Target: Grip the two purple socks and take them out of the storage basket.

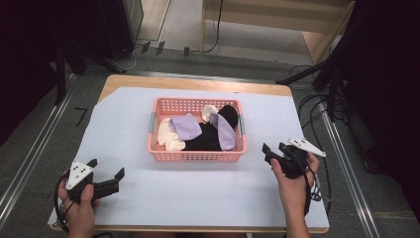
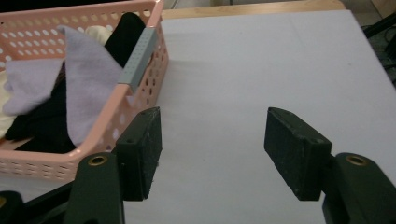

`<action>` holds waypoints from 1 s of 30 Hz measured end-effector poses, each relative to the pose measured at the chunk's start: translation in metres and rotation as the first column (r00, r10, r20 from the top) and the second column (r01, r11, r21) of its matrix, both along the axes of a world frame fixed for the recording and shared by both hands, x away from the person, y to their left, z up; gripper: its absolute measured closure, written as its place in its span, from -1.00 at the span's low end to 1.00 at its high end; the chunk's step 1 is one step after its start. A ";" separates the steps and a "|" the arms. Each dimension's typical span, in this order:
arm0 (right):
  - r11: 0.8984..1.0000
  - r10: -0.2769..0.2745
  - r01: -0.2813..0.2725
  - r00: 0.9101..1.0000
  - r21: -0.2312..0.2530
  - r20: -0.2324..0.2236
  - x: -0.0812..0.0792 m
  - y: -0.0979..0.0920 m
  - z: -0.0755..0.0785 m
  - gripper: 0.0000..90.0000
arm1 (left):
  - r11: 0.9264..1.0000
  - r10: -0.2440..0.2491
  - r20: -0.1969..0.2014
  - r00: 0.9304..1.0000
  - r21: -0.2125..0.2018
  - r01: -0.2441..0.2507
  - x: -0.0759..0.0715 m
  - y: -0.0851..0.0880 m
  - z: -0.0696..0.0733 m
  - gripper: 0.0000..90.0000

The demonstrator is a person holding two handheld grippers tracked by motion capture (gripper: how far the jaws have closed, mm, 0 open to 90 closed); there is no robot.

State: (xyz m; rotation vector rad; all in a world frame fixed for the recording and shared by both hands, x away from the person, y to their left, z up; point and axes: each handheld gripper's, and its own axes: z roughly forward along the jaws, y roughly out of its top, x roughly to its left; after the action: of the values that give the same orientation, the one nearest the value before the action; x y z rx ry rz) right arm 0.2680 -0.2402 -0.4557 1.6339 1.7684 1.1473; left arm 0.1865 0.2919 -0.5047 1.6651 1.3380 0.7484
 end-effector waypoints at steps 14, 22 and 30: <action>0.998 0.064 -0.064 0.998 -0.013 0.010 0.022 0.048 0.014 -0.14 | 1.000 -0.002 0.001 1.000 -0.005 0.002 0.000 0.001 0.000 -0.93; 0.995 0.098 -0.097 0.995 -0.034 0.013 0.033 0.074 0.019 -0.12 | 1.000 -0.001 0.002 1.000 -0.006 0.001 0.000 0.001 0.000 -0.93; 0.991 0.130 -0.130 0.992 -0.045 0.005 0.041 0.093 0.017 -0.10 | 1.000 0.000 0.001 1.000 -0.008 0.000 0.000 0.001 0.000 -0.93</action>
State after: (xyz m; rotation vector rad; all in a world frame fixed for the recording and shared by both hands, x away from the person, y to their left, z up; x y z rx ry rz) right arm 0.3094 -0.1472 -0.4384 1.5057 1.9057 1.1601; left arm 0.1869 0.2925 -0.5050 1.6588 1.3387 0.7426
